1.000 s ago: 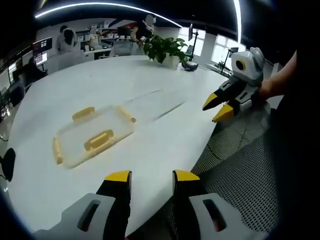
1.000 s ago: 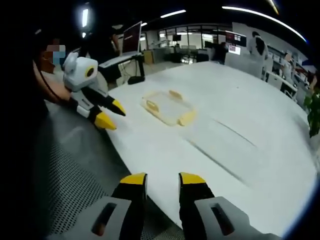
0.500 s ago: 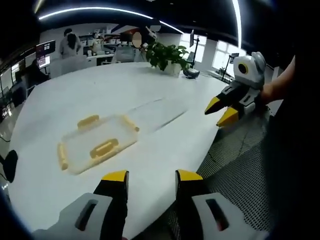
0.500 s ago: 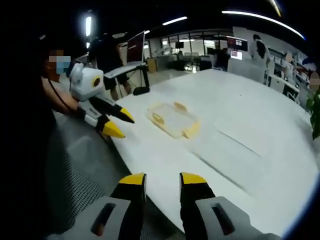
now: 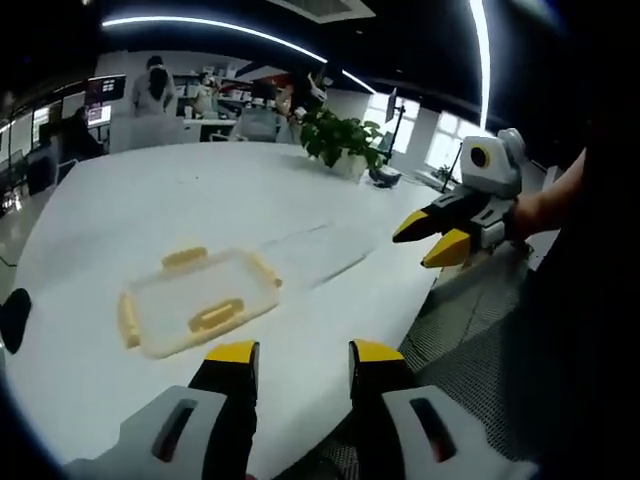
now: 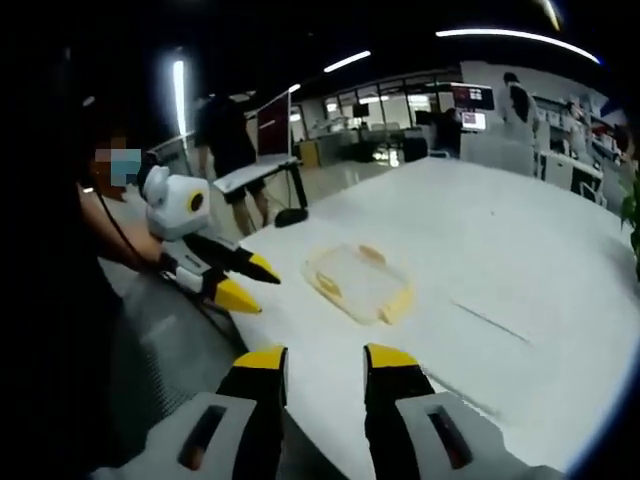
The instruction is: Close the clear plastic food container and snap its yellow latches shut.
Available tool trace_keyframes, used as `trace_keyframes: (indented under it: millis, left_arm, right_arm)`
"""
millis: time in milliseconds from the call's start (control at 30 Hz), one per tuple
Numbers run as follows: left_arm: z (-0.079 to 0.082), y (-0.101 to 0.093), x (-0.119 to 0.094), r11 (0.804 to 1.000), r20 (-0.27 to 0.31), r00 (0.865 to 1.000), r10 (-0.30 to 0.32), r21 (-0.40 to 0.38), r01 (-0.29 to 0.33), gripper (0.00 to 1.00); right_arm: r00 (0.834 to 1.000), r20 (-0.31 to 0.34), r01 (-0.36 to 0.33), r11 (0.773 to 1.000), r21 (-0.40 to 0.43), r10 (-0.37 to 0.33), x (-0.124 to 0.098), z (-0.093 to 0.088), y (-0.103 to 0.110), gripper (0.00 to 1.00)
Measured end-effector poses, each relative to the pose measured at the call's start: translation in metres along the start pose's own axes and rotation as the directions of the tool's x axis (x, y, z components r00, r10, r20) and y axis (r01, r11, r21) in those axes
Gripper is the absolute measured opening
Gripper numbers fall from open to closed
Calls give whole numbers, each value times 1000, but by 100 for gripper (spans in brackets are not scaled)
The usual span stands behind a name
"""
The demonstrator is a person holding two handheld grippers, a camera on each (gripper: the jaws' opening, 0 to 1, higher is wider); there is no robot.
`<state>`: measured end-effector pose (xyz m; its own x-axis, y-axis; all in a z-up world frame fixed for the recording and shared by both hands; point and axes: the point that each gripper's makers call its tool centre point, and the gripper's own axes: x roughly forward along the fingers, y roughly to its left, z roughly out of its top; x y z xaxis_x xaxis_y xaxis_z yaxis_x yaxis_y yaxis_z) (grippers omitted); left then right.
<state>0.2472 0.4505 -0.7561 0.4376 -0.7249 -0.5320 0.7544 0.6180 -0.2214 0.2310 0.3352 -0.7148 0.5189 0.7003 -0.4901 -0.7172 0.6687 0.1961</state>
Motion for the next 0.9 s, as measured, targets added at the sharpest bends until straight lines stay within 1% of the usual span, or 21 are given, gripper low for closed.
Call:
trace_keyframes:
  millis: [133, 267, 400, 533, 600, 900]
  left_arm:
    - [4, 4, 0, 1000, 2, 1000, 7, 17, -7, 35]
    - [12, 6, -3, 1000, 18, 1000, 7, 18, -7, 35]
    - [16, 7, -3, 1000, 26, 1000, 3, 22, -3, 35]
    - [15, 9, -2, 1000, 18, 1000, 0, 13, 0, 36]
    - [14, 10, -2, 1000, 15, 1000, -8, -6, 8, 37]
    - [10, 16, -2, 1000, -11, 1000, -18, 7, 18, 37]
  right_arm:
    - [1000, 31, 4, 1000, 5, -4, 3, 6, -1, 33]
    - [999, 38, 6, 1000, 6, -6, 8, 9, 0, 34]
    - [999, 45, 0, 1000, -3, 1, 12, 13, 3, 34]
    - [998, 54, -9, 1000, -9, 9, 16, 17, 3, 34]
    - [999, 47, -9, 1000, -7, 9, 19, 17, 3, 35]
    - [999, 42, -23, 999, -25, 24, 32, 23, 3, 36]
